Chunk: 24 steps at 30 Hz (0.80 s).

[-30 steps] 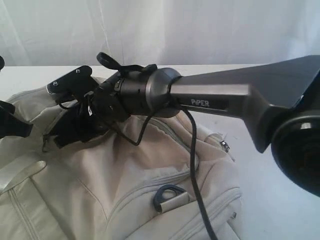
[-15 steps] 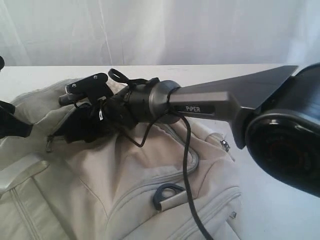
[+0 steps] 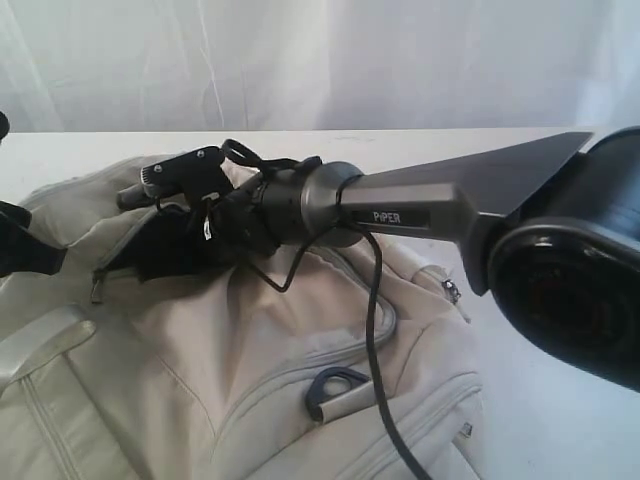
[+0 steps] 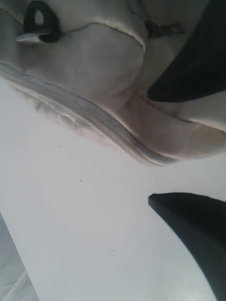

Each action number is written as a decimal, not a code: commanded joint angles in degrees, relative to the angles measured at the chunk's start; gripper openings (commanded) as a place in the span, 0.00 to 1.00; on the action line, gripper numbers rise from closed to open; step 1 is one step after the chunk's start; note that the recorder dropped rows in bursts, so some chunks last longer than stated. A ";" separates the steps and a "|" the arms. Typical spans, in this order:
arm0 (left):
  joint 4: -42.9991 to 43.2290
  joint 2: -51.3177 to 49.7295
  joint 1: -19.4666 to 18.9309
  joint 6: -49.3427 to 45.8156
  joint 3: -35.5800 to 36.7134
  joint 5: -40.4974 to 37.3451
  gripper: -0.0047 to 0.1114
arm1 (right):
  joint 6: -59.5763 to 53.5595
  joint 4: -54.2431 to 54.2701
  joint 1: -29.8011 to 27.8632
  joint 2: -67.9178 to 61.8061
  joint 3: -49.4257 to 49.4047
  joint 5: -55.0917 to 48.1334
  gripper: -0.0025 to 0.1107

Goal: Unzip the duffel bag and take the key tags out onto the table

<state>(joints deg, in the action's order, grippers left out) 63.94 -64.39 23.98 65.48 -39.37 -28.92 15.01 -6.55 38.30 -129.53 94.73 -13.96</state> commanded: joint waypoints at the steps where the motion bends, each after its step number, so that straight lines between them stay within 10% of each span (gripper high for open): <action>1: 0.26 0.26 0.40 0.34 -0.04 -0.63 0.56 | -4.50 0.62 -0.61 3.27 0.06 -8.35 0.02; 24: 0.11 0.26 0.40 0.34 -0.04 -0.62 0.56 | -17.95 6.96 -0.61 18.05 -0.28 -15.76 0.02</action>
<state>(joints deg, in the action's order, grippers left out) 63.94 -64.39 23.98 65.48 -39.37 -28.92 -1.14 0.31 38.30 -112.10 94.73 -27.34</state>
